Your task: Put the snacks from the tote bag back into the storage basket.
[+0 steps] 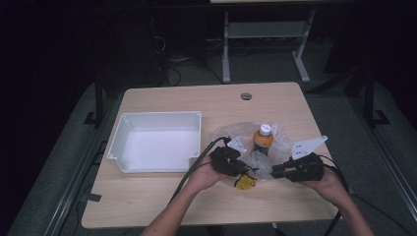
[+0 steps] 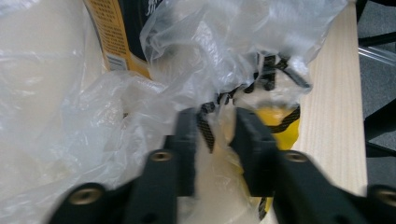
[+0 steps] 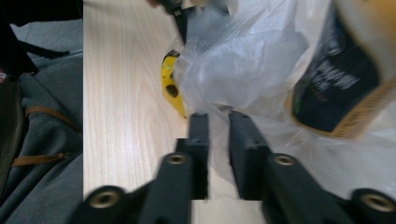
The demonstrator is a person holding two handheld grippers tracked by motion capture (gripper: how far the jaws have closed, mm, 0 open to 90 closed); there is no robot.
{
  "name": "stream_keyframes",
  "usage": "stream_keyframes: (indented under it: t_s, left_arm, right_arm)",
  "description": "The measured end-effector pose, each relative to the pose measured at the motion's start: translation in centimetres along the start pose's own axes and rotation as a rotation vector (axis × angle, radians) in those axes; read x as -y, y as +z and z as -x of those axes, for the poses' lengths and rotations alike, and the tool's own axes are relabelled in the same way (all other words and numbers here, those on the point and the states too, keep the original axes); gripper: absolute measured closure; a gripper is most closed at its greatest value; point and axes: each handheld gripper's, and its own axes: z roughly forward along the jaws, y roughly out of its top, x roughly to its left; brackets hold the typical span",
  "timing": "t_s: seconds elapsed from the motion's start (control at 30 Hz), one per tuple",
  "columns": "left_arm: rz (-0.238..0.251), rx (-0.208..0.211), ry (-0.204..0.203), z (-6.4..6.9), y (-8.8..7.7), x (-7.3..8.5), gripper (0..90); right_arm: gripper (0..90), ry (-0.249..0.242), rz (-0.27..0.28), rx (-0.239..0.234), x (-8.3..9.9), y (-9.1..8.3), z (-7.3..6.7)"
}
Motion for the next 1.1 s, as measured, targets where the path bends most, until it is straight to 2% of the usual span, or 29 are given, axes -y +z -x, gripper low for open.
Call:
stream_keyframes:
  t_s: [0.07, 0.1, 0.13, 0.33, 0.37, 0.4, 0.47, 0.5, 0.57, 0.6, 0.67, 0.7, 0.73, 1.03, 1.07, 1.1]
  left_arm:
    - [0.0, -0.027, -0.001, 0.0, 0.5, 0.3, 87.3]
    - [0.0, -0.027, -0.001, 0.0, 0.5, 0.3, 89.4]
    - [-0.001, -0.039, -0.003, 0.0, 0.7, 0.6, 89.9]
    - [-0.039, -0.045, -0.013, -0.3, 0.9, 1.3, 90.0]
    - [-0.041, -0.049, -0.016, -0.3, 1.0, 1.5, 90.0]
    - [-0.047, -0.059, -0.023, -0.3, 1.1, 1.8, 90.0]
    - [-0.052, -0.07, -0.023, -0.2, 1.2, 2.1, 90.0]
    - [-0.072, -0.073, -0.007, -0.3, 1.1, 2.1, 90.0]
    - [-0.071, -0.076, -0.012, -0.3, 1.1, 2.3, 90.0]
    - [-0.088, -0.083, -0.009, -0.3, 1.1, 2.5, 90.0]
    - [-0.099, -0.083, -0.006, -0.4, 1.1, 2.7, 90.0]
    - [-0.081, -0.086, -0.027, -0.3, 1.2, 2.8, 90.0]
    - [-0.084, -0.084, -0.03, -0.4, 1.2, 2.8, 90.0]
    - [-0.103, -0.079, -0.027, -0.2, 1.4, 3.0, 90.0]
    - [-0.101, -0.08, -0.045, -0.2, 1.5, 3.2, 90.0]
    - [-0.101, -0.08, -0.045, -0.2, 1.5, 3.2, 90.0]
  right_arm:
    - [87.6, 0.0, -0.016, -0.001, 0.2, 0.5, 0.1]
    - [87.6, 0.0, -0.016, -0.001, 0.2, 0.5, 0.1]
    - [89.2, 0.011, -0.031, -0.013, 0.5, 0.9, 0.2]
    - [89.6, 0.037, -0.081, -0.006, 1.5, 1.2, 0.6]
    - [89.6, 0.061, -0.099, -0.009, 2.1, 1.2, 0.7]
    - [89.7, 0.063, -0.11, -0.002, 2.5, 1.3, 0.8]
    - [89.7, 0.081, -0.128, 0.0, 3.1, 1.3, 0.9]
    - [89.7, 0.079, -0.138, 0.005, 3.4, 1.2, 1.0]
    - [89.7, 0.089, -0.143, 0.007, 3.6, 1.2, 1.0]
    - [89.7, 0.094, -0.156, 0.013, 4.1, 1.0, 1.1]
    - [89.7, 0.107, -0.158, 0.016, 4.6, 0.7, 1.2]
    - [89.7, 0.114, -0.157, 0.016, 4.8, 0.5, 1.1]
    - [89.7, 0.116, -0.156, 0.024, 5.1, 0.3, 1.2]
    - [89.7, 0.147, -0.149, 0.033, 6.4, -0.7, 1.3]
    - [89.7, 0.155, -0.148, 0.03, 6.6, -0.8, 1.3]
    - [89.7, 0.155, -0.148, 0.03, 6.6, -0.8, 1.3]
